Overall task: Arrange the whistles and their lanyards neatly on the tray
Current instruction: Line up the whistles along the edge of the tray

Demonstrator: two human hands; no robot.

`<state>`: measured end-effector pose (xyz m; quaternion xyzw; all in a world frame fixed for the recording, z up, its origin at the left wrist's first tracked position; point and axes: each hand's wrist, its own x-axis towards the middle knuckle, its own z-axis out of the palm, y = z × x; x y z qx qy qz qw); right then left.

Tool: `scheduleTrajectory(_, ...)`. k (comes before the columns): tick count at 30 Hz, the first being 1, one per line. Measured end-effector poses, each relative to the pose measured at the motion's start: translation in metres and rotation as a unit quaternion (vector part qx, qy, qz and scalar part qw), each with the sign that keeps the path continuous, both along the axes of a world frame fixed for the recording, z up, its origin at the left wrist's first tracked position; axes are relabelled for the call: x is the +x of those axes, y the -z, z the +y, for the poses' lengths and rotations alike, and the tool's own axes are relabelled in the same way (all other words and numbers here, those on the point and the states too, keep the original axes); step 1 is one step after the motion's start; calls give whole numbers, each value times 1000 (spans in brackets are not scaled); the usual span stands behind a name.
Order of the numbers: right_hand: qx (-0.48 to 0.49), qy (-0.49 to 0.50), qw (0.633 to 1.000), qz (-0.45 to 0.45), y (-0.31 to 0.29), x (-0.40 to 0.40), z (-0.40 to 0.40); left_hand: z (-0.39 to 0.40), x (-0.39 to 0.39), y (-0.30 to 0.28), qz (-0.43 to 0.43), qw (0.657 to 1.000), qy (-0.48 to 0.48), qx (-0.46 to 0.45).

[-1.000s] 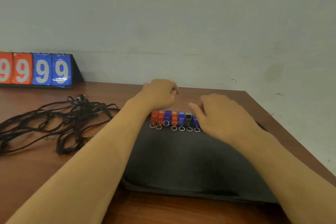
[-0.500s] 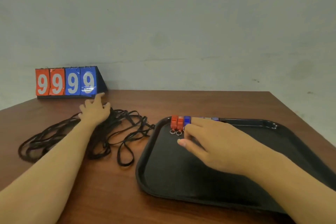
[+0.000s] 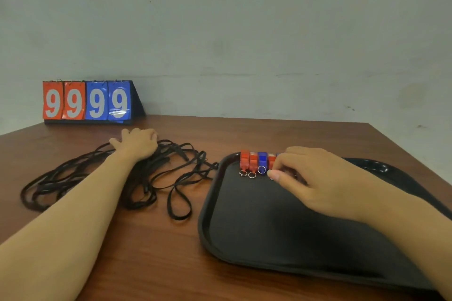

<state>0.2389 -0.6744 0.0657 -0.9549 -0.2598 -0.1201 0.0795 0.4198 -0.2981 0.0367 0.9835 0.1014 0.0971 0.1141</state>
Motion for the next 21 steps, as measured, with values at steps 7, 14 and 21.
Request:
scheduleTrajectory(7, 20, 44, 998, -51, -4, 7, -11, -4, 0, -10, -75, 997, -4, 29)
scheduleTrajectory(14, 56, 100, 990, -80, -14, 4, -16, -56, -32, -43, -180, 936, 237, -187)
scheduleTrajectory(21, 211, 70, 972, -71, -15, 8, -11, -147, -112, -61, -85, 845, 451, -273)
